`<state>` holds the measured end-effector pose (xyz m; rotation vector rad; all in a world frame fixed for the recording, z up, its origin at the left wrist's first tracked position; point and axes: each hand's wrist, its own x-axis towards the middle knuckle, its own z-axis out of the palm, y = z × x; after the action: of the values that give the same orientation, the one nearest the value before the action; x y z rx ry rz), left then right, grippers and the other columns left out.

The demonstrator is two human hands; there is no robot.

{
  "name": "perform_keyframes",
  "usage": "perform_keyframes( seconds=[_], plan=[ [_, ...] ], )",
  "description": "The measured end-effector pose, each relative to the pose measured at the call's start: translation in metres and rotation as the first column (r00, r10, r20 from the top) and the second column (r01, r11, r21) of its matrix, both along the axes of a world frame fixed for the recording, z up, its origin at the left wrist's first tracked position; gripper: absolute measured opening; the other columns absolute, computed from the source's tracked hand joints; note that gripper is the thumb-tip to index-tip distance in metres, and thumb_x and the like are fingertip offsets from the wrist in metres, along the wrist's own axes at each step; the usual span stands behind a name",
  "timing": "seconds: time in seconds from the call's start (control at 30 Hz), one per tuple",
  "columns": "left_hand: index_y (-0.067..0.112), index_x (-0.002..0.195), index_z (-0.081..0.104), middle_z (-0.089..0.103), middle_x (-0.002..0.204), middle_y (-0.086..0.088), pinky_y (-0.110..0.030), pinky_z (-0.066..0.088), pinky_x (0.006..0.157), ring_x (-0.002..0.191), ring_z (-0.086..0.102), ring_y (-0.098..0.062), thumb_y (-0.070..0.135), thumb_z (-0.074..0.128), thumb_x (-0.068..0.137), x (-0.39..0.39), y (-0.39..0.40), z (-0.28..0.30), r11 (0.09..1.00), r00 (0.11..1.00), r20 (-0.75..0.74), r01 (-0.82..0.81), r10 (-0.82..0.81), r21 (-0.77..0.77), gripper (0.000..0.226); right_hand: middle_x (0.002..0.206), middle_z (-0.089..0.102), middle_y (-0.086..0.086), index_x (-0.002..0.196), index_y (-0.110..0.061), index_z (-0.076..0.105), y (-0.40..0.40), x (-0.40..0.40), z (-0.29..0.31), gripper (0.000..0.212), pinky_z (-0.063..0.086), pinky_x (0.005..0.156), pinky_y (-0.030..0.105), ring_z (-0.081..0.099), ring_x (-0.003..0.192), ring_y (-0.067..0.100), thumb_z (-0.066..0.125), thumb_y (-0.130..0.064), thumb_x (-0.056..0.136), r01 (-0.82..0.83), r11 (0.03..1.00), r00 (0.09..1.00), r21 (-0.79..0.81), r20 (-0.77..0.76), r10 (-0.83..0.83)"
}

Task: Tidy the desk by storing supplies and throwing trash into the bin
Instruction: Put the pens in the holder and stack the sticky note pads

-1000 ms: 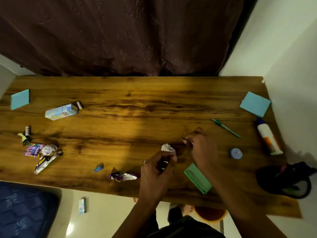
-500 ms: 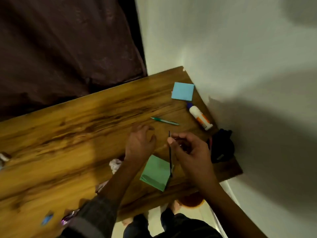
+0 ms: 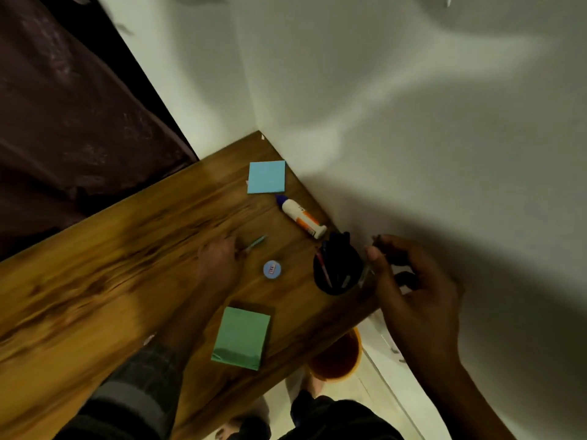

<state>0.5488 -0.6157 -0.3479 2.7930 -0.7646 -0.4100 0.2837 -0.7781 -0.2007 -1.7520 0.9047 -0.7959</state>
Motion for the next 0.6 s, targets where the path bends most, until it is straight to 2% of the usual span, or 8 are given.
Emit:
perform_keyframes(
  seconds=[0.1,0.2,0.27,0.33,0.43,0.5,0.6],
  plan=[
    [0.013,0.113,0.071,0.073,0.105,-0.008,-0.043,0.054,0.089,0.097,0.068,-0.03,0.04,0.066,0.097,-0.025,0.008,0.021,0.953,0.977,-0.117,-0.203,0.181,-0.223,0.032,0.102,0.07,-0.024,0.11,-0.024,0.072,-0.006,0.003,-0.013,0.016,0.048,0.072,0.006,0.065,0.097,-0.006,0.069,-0.021,0.095,0.009,1.0,0.999,0.004,-0.034,-0.008],
    [0.021,0.107,0.076,0.076,0.097,0.001,-0.043,0.058,0.086,0.092,0.071,-0.019,0.047,0.067,0.094,-0.049,0.014,0.048,0.861,0.926,-0.245,-0.362,0.288,-0.357,0.03,0.096,0.07,-0.027,0.11,-0.027,0.071,-0.007,0.01,-0.031,0.015,0.048,0.068,0.004,0.064,0.094,-0.011,0.068,-0.024,0.096,-0.014,0.999,0.996,0.05,-0.083,0.018],
    [0.021,0.104,0.076,0.076,0.095,0.004,-0.039,0.059,0.086,0.093,0.071,-0.014,0.041,0.069,0.094,-0.07,0.012,0.07,0.764,0.853,-0.442,-0.474,0.276,-0.437,0.024,0.093,0.068,-0.028,0.111,-0.027,0.071,-0.008,0.014,-0.045,0.016,0.05,0.067,0.006,0.063,0.09,-0.015,0.068,-0.025,0.096,-0.04,0.998,0.988,0.042,-0.145,0.046],
    [0.024,0.101,0.076,0.078,0.095,0.004,-0.034,0.059,0.084,0.095,0.073,-0.013,0.034,0.07,0.094,-0.092,0.006,0.091,0.676,0.771,-0.595,-0.565,0.228,-0.473,0.014,0.099,0.067,-0.028,0.116,-0.028,0.07,-0.01,0.017,-0.055,0.021,0.056,0.074,0.012,0.062,0.091,-0.015,0.067,-0.028,0.096,-0.095,0.995,0.968,0.03,-0.23,0.099],
    [0.026,0.106,0.075,0.08,0.098,0.006,-0.028,0.057,0.074,0.092,0.075,-0.014,0.032,0.07,0.094,-0.117,-0.004,0.108,0.599,0.647,-0.753,-0.651,0.117,-0.467,0.015,0.114,0.064,-0.023,0.13,-0.026,0.065,-0.01,0.016,-0.058,0.032,0.054,0.087,0.022,0.062,0.104,-0.002,0.065,-0.026,0.097,-0.117,0.993,0.95,-0.004,-0.292,0.111],
    [0.024,0.115,0.074,0.08,0.1,0.004,-0.023,0.057,0.068,0.09,0.076,-0.012,0.029,0.072,0.092,-0.127,-0.011,0.109,0.555,0.574,-0.815,-0.706,0.084,-0.44,0.023,0.121,0.065,-0.018,0.132,-0.024,0.064,-0.009,0.012,-0.055,0.035,0.054,0.091,0.028,0.063,0.109,0.006,0.064,-0.022,0.098,-0.097,0.995,0.959,-0.021,-0.27,0.088],
    [0.028,0.115,0.072,0.08,0.099,0.002,-0.018,0.057,0.061,0.081,0.077,-0.012,0.019,0.076,0.089,-0.141,-0.022,0.109,0.502,0.586,-0.807,-0.721,0.072,-0.479,0.028,0.12,0.069,-0.014,0.129,-0.024,0.066,-0.005,0.005,-0.049,0.032,0.059,0.087,0.036,0.067,0.101,0.01,0.065,-0.021,0.097,-0.067,0.997,0.969,-0.023,-0.24,0.06]
  ],
)
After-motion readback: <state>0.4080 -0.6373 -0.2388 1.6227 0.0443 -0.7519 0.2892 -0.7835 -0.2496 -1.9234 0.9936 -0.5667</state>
